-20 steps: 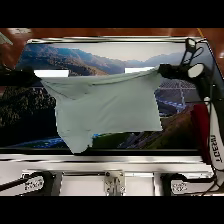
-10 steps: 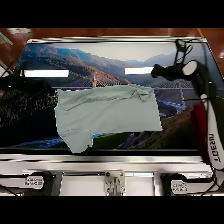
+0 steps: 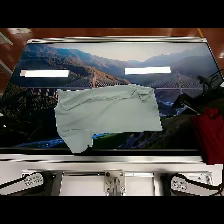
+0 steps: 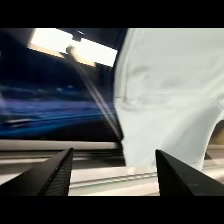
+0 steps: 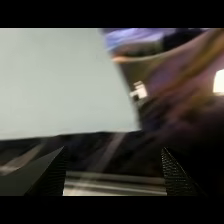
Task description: Fold the shirts.
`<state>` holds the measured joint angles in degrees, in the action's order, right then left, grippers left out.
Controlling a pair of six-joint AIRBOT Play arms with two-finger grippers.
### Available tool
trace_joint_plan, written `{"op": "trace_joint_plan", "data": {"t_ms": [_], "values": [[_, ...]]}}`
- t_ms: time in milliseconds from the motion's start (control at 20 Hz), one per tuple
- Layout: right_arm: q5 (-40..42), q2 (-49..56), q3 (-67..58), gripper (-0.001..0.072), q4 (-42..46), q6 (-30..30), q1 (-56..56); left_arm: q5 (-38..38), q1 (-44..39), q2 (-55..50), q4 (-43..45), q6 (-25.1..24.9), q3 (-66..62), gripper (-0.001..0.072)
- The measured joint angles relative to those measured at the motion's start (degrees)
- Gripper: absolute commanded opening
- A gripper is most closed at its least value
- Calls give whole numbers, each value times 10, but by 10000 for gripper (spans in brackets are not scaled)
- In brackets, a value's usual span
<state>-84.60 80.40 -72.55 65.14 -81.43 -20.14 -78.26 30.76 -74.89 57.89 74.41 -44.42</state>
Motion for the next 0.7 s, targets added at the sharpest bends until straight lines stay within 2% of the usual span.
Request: {"op": "trace_joint_plan", "data": {"t_ms": [200,350,400,450,550,600,650,700], "values": [[6,-2,31,687,-66,3,17,82,-8,3,-70,-46,88,605],[14,-3,38,687,-73,6,38,126,-20,-1,-94,-59,109,588],[19,-3,39,687,-73,7,43,135,-25,-3,-104,-62,112,529],[21,-3,40,687,-71,7,48,148,-31,-5,-112,-66,115,385],[21,-3,41,687,-67,6,52,176,-45,-7,-125,-71,118,343],[21,-3,42,687,-60,3,52,188,-52,-8,-132,-72,119,189],[21,-3,42,687,-49,-5,54,199,-58,-9,-131,-74,119,71],[21,-3,42,687,-34,-13,55,207,-61,-9,-133,-75,119,33]]}}
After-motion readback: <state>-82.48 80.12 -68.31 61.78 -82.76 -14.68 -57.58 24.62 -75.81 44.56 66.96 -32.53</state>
